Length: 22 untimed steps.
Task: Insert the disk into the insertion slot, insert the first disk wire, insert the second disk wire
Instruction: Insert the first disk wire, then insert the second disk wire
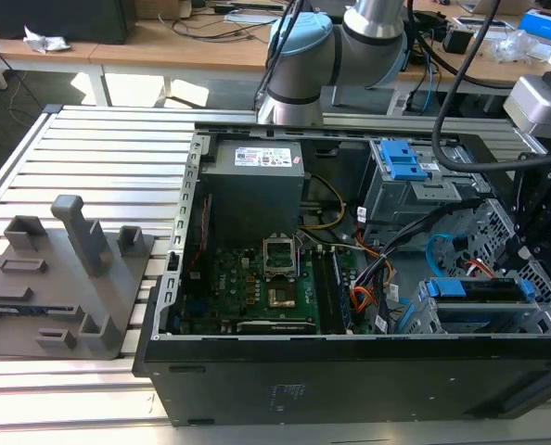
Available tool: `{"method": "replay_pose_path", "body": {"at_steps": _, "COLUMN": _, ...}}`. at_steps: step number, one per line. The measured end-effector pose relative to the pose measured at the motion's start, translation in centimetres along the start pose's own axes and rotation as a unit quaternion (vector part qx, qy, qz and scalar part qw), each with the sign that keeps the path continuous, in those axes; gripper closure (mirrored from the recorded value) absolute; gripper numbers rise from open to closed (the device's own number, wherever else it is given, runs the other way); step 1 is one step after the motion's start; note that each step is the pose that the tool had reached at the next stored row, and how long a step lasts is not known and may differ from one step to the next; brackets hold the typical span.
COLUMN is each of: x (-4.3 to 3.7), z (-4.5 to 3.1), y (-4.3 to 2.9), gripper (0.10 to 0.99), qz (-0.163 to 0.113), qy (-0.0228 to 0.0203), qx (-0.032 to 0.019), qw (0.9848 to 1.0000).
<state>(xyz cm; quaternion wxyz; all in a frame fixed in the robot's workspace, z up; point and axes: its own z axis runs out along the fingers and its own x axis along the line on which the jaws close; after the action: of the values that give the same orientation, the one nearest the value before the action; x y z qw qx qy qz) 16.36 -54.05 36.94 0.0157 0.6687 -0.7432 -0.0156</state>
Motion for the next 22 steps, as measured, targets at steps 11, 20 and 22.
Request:
{"method": "replay_pose_path", "body": {"at_steps": 11, "x": 0.00, "z": 0.00, "y": 0.04, "gripper": 0.980, "qz": 0.000, "qy": 0.0000, "qx": 0.0000, "qw": 1.0000}}
{"method": "replay_pose_path", "body": {"at_steps": 20, "x": 0.00, "z": 0.00, "y": 0.05, "gripper": 0.847, "qz": 0.000, "qy": 0.0000, "qx": 0.0000, "qw": 1.0000}}
{"method": "replay_pose_path", "body": {"at_steps": 22, "x": -0.30, "z": 0.00, "y": 0.10, "gripper": 0.847, "qz": 0.000, "qy": 0.0000, "qx": 0.0000, "qw": 1.0000}}
